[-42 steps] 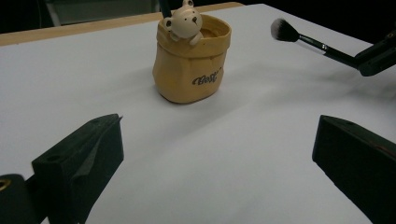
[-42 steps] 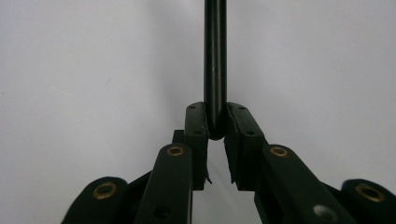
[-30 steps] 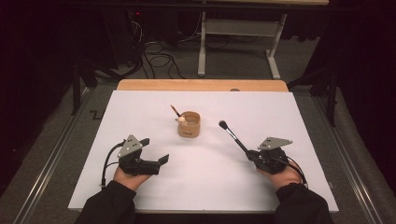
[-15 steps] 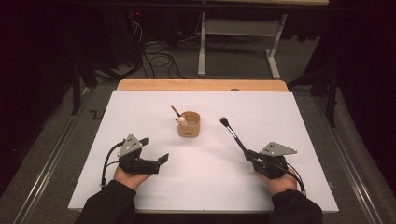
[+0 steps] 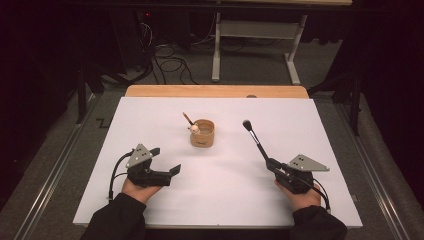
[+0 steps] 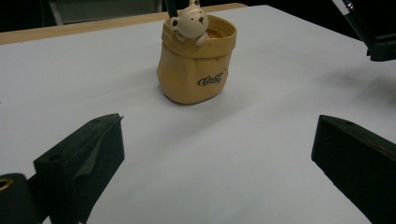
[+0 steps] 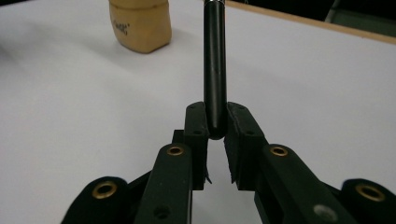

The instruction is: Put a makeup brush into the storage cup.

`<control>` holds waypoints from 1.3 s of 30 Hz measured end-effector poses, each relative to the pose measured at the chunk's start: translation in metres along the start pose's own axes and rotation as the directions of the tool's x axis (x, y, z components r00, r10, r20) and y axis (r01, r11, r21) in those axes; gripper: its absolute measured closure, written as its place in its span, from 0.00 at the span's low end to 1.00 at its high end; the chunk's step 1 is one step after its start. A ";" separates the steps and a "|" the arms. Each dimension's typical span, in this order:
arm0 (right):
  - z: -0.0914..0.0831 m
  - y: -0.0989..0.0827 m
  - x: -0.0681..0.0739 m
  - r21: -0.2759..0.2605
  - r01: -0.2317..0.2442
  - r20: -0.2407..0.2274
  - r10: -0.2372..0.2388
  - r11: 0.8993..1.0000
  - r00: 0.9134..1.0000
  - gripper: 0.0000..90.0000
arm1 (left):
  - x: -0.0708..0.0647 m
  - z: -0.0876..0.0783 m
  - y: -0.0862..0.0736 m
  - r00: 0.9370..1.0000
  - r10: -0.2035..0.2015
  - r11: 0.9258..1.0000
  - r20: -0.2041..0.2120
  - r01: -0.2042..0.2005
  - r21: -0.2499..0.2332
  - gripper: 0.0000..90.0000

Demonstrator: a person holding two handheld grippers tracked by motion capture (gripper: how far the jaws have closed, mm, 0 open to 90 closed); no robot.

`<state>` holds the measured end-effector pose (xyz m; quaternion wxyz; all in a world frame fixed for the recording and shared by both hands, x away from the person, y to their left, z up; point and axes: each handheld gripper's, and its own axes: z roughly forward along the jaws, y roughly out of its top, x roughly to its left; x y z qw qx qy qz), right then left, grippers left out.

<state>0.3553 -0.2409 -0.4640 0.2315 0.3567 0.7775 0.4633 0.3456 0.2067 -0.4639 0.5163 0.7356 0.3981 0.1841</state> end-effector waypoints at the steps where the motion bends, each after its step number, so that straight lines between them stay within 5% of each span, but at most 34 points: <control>1: -0.001 0.000 0.001 -0.012 -0.002 0.001 0.002 1.000 1.000 0.90 | 0.000 0.000 0.000 1.000 0.000 1.000 0.001 0.000 0.000 0.03; 11: -0.013 0.005 0.001 -0.128 -0.010 0.003 0.011 0.992 1.000 0.89 | -0.001 -0.001 0.000 1.000 -0.003 1.000 0.012 0.004 -0.018 0.03; 23: -0.029 0.011 -0.001 -0.270 -0.008 0.012 0.011 0.963 1.000 0.89 | -0.001 -0.002 0.001 1.000 0.003 1.000 0.015 -0.002 -0.029 0.03; 39: -0.027 0.012 0.001 -0.268 0.001 -0.001 -0.001 0.963 1.000 0.90 | -0.002 -0.004 0.005 0.999 -0.027 0.998 0.042 0.030 -0.060 0.04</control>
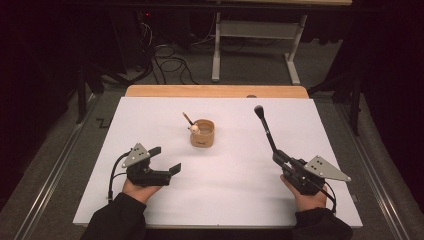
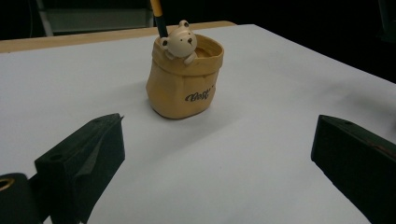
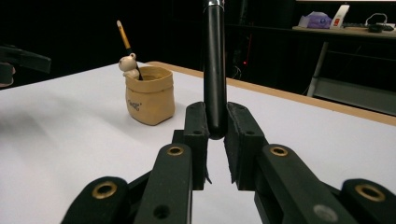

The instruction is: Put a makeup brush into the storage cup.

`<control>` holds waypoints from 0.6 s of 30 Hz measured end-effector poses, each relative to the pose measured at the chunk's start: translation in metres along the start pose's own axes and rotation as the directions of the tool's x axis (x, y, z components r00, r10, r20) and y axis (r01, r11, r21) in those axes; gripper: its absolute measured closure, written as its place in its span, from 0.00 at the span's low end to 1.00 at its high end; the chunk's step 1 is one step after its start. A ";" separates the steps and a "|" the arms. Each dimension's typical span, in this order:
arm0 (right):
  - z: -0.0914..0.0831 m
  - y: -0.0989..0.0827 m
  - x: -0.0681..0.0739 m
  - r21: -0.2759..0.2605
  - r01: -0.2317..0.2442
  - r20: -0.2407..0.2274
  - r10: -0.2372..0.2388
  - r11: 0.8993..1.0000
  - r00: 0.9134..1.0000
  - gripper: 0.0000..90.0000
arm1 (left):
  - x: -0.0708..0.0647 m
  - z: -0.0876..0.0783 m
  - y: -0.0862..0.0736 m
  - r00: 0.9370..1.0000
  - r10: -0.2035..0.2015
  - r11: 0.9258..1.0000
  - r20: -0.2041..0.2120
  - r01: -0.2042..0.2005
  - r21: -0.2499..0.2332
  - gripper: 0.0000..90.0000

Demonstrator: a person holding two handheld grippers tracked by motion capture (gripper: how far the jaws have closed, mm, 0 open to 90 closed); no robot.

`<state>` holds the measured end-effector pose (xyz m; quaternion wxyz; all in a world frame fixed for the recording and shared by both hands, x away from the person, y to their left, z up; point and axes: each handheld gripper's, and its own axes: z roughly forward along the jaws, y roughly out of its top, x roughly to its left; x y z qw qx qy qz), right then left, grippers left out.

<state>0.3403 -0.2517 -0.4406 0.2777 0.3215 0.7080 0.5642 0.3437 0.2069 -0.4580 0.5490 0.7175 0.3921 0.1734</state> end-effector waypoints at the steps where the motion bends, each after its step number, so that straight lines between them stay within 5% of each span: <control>1: 0.000 0.000 0.000 0.000 -0.002 -0.002 0.002 1.000 1.000 0.90 | -0.001 0.000 0.001 1.000 -0.002 1.000 -0.001 0.002 -0.005 0.04; 18: 0.002 0.001 0.005 0.006 0.018 -0.006 -0.018 1.000 1.000 0.90 | -0.020 0.012 0.043 0.998 0.059 0.998 0.003 -0.059 -0.037 0.04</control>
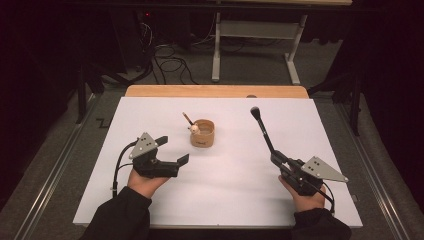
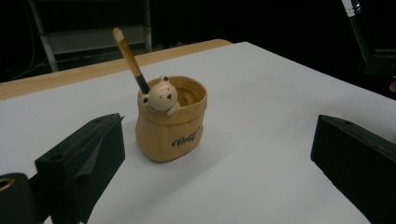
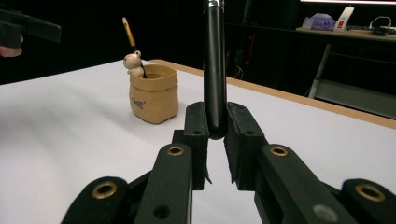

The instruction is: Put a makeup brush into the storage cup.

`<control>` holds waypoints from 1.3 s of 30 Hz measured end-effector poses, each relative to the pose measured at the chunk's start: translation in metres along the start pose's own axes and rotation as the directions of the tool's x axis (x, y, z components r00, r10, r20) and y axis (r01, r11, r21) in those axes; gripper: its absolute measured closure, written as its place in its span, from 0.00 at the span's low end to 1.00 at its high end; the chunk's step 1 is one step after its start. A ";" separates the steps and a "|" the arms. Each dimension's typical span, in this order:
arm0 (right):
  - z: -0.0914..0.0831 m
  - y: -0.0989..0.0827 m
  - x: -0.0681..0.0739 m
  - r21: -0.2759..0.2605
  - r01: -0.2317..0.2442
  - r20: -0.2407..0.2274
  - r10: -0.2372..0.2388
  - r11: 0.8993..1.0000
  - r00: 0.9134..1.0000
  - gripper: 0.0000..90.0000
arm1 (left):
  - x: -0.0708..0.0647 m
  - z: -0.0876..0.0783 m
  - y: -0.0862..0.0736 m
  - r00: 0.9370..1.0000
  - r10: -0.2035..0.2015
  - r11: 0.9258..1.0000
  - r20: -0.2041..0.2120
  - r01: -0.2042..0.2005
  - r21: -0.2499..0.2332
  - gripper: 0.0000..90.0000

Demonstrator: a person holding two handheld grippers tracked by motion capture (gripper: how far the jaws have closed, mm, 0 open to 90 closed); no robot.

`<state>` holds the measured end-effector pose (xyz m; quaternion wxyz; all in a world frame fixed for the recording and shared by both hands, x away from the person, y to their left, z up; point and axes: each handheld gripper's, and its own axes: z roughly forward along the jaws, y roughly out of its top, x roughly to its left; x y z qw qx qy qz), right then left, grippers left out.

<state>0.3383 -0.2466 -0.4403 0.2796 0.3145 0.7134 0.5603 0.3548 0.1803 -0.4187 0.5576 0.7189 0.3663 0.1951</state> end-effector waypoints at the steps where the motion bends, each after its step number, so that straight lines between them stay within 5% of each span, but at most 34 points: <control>1: 0.000 0.000 0.000 0.002 0.002 0.004 -0.002 1.000 1.000 0.90 | -0.001 0.001 0.002 1.000 0.002 1.000 0.004 -0.002 -0.003 0.04; 12: 0.000 0.000 0.000 0.000 0.007 -0.001 -0.007 1.000 1.000 0.90 | -0.022 0.020 0.017 0.998 0.037 0.999 0.047 -0.036 -0.009 0.04; 20: 0.000 0.000 0.002 0.006 0.010 0.004 -0.010 1.000 1.000 0.90 | -0.035 0.039 0.016 0.998 0.011 1.000 0.068 -0.009 -0.027 0.04; 32: 0.004 0.001 0.008 0.002 0.034 -0.010 -0.034 0.999 0.999 0.90 | -0.048 0.040 0.006 0.992 0.010 1.000 0.124 -0.007 -0.019 0.04; 39: 0.008 0.002 0.017 0.003 0.047 -0.033 -0.047 0.999 0.998 0.90 | -0.052 0.038 0.006 0.987 -0.026 0.999 0.160 0.030 -0.026 0.04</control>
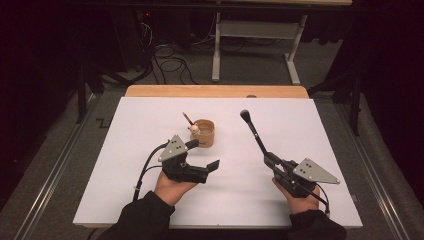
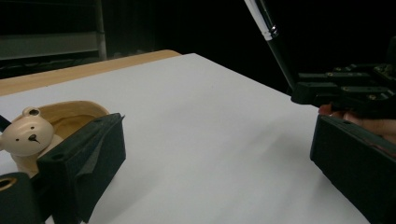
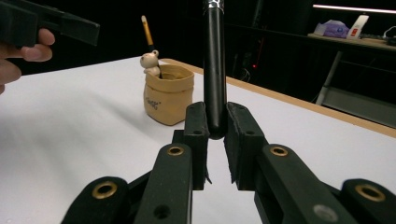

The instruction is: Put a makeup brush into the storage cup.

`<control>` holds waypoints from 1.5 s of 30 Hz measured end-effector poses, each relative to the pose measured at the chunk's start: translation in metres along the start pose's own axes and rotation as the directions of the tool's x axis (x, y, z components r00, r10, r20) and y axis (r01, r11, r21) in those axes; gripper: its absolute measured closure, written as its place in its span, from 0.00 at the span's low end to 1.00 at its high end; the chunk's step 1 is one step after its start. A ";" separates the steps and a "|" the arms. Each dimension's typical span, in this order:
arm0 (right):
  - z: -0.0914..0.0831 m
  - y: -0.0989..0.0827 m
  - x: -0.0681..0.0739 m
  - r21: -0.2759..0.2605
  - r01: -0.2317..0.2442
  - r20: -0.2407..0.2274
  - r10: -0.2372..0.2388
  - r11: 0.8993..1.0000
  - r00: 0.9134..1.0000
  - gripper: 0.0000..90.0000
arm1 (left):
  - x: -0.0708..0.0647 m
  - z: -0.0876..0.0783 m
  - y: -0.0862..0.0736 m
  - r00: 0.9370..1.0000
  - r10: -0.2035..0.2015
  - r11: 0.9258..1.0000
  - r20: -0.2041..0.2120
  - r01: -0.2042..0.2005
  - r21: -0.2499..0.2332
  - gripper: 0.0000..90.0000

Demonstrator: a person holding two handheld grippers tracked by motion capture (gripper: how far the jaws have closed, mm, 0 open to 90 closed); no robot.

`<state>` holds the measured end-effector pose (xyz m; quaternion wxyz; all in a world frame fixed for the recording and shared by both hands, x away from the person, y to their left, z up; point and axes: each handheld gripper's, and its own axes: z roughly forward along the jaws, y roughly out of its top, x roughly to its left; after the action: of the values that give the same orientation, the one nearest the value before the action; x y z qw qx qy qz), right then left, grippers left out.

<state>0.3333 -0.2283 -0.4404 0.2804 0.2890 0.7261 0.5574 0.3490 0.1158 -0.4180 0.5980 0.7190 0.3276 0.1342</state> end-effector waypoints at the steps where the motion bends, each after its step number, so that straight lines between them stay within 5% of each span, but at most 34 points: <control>1: 0.001 0.000 0.002 0.001 0.000 -0.004 0.000 1.000 1.000 0.90 | 0.000 0.000 0.000 1.000 -0.002 1.000 0.002 0.002 -0.001 0.04; 34: 0.036 0.008 0.059 -0.013 0.052 -0.140 -0.053 0.999 0.989 0.90 | 0.004 -0.006 0.003 0.998 -0.060 0.997 0.035 0.062 -0.042 0.05; 45: 0.040 0.009 0.066 -0.012 0.063 -0.163 -0.064 0.998 0.985 0.90 | 0.005 -0.005 0.002 0.997 -0.073 0.996 0.041 0.075 -0.046 0.07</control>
<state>0.3188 -0.1518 -0.4463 0.2386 0.2183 0.7534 0.5725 0.3503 0.1228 -0.4157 0.6259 0.6945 0.3388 0.1057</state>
